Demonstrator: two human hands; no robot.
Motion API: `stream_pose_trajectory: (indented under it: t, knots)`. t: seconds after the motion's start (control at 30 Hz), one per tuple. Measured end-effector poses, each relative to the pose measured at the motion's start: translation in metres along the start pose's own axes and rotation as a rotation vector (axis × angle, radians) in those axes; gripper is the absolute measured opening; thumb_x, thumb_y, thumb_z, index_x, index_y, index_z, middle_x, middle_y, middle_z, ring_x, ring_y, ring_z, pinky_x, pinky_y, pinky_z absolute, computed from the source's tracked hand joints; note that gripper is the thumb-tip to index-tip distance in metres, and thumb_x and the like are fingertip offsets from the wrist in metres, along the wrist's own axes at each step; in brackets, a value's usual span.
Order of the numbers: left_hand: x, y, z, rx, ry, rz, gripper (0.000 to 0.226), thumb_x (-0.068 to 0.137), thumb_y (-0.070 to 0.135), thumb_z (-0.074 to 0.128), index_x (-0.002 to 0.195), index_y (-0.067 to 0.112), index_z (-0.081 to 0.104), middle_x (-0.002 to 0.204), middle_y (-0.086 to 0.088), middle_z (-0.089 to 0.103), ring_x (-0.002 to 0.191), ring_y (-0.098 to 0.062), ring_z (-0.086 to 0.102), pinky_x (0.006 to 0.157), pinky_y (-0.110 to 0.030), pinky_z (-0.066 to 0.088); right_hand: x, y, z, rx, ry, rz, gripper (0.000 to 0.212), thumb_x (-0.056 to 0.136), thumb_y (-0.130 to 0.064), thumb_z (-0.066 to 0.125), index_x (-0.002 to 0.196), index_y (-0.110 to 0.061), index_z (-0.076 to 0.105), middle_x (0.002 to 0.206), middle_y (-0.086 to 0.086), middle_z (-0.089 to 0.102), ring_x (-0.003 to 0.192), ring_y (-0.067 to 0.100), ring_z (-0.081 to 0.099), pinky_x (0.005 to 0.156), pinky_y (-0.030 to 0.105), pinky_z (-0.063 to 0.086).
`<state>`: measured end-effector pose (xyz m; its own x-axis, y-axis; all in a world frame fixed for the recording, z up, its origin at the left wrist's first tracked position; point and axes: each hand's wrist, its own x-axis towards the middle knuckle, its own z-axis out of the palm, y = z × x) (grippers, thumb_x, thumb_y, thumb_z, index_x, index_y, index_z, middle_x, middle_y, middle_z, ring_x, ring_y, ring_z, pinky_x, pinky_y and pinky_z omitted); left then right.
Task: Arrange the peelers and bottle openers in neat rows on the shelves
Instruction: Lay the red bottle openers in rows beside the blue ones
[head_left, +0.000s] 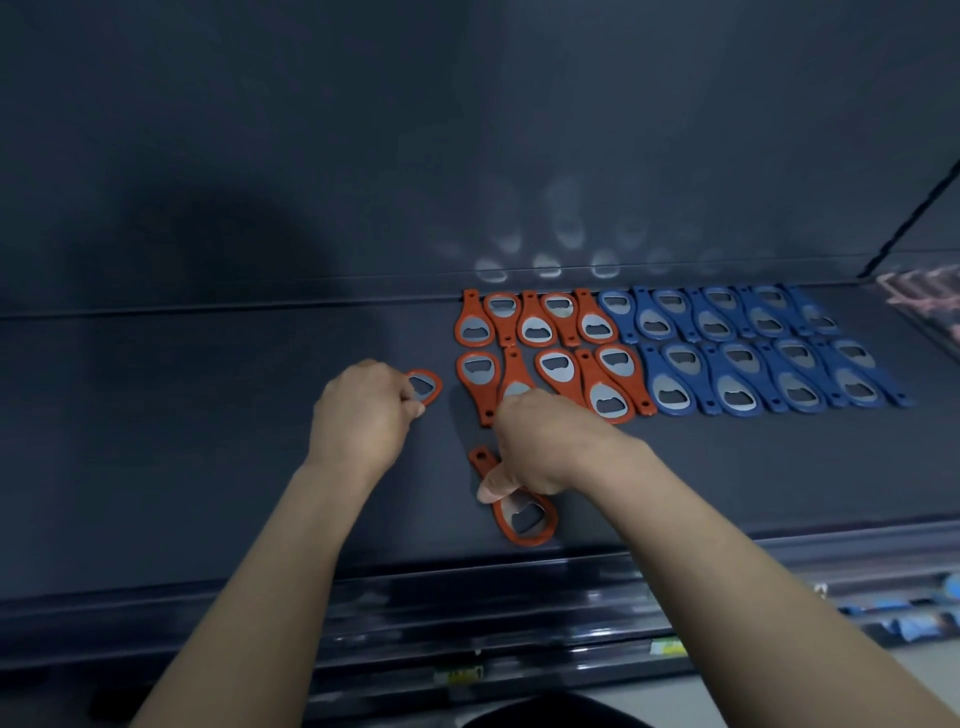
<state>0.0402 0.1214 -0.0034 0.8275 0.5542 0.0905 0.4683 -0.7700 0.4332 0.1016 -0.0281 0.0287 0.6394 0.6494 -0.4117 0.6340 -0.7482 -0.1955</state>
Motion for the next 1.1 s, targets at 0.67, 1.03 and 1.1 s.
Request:
stream_pose_trajectory:
  t: [0.67, 1.03, 1.1]
  knots:
    - [0.006, -0.055, -0.01, 0.053, -0.044, 0.168, 0.033, 0.095, 0.005, 0.042, 0.122, 0.009, 0.061, 0.126, -0.011, 0.048, 0.1, -0.03, 0.039, 0.088, -0.032, 0.036, 0.066, -0.032, 0.018, -0.111, 0.428, -0.264, 0.03, 0.091, -0.026, 0.054, 0.12, -0.024, 0.061, 0.127, -0.004, 0.052, 0.112, 0.029, 0.029, 0.086, 0.037, 0.028]
    - [0.026, -0.065, -0.012, 0.009, -0.18, 0.217, 0.043, 0.096, 0.013, 0.046, 0.138, 0.017, 0.044, 0.148, 0.0, 0.034, 0.136, -0.019, 0.027, 0.113, -0.031, 0.02, 0.123, -0.02, 0.002, -0.196, 0.521, -0.181, 0.03, 0.095, -0.029, 0.046, 0.123, -0.023, 0.056, 0.135, -0.008, 0.049, 0.119, 0.03, 0.028, 0.091, 0.041, 0.028]
    - [0.028, -0.067, -0.015, -0.005, -0.199, 0.225, 0.043, 0.096, 0.013, 0.046, 0.138, 0.018, 0.044, 0.147, 0.003, 0.036, 0.136, -0.017, 0.028, 0.113, -0.03, 0.02, 0.131, -0.018, -0.006, -0.16, 0.525, -0.18, 0.027, 0.095, -0.034, 0.045, 0.113, -0.021, 0.061, 0.127, -0.007, 0.055, 0.117, 0.028, 0.03, 0.091, 0.039, 0.027]
